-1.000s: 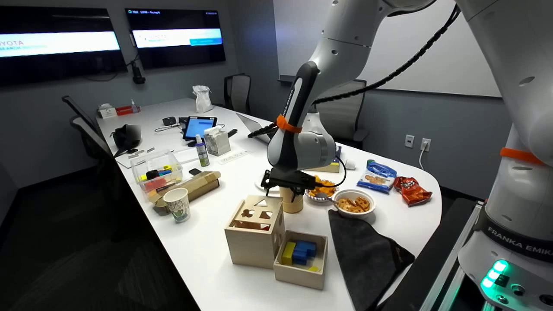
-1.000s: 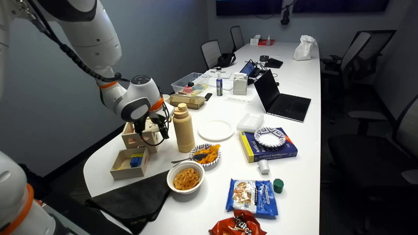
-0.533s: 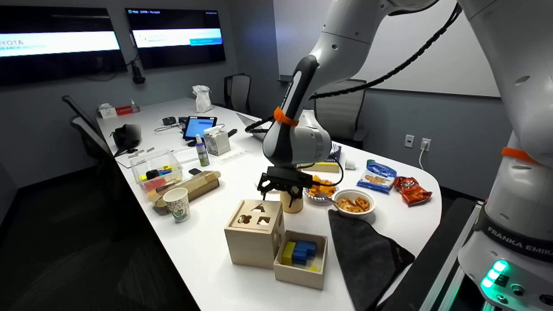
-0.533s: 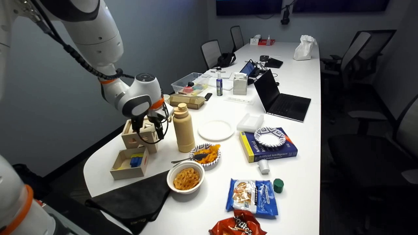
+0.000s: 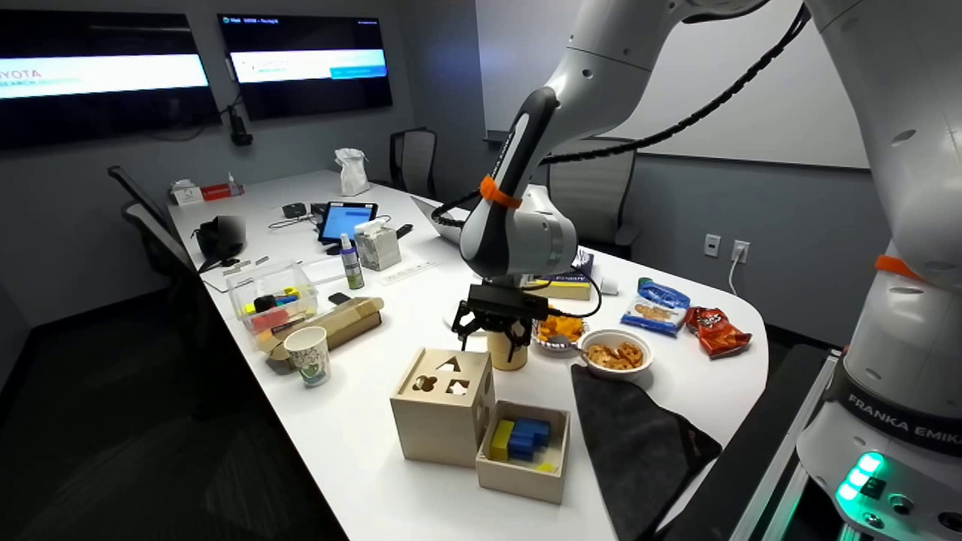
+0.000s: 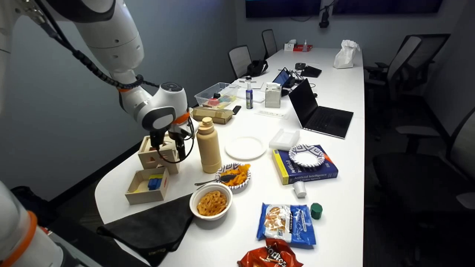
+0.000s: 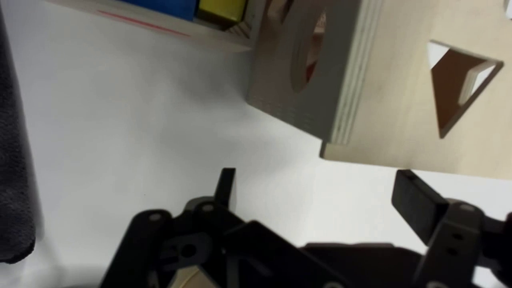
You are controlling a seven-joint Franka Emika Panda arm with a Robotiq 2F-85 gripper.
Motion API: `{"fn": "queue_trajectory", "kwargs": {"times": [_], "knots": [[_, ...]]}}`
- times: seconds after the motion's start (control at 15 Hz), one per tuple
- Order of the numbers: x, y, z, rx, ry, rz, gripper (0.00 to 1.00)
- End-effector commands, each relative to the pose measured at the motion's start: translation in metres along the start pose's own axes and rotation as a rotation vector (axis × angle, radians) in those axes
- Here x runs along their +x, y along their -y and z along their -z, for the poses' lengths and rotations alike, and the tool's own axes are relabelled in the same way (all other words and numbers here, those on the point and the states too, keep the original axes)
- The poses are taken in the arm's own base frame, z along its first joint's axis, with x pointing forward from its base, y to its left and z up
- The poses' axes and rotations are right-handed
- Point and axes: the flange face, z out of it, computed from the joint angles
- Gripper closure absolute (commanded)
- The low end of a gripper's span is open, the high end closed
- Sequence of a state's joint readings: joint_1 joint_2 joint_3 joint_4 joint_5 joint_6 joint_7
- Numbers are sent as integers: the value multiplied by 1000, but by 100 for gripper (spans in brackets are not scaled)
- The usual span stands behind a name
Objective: Close the lid on the wooden toy box.
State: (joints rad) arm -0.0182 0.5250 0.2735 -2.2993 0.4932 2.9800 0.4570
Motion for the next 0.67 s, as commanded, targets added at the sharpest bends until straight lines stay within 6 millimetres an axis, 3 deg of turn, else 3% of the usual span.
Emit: {"fn": "queue_trajectory", "kwargs": {"times": [0.0, 0.6], "knots": [[1, 3, 18, 20, 28, 17, 0], [-42, 6, 64, 53, -16, 97, 0]]}}
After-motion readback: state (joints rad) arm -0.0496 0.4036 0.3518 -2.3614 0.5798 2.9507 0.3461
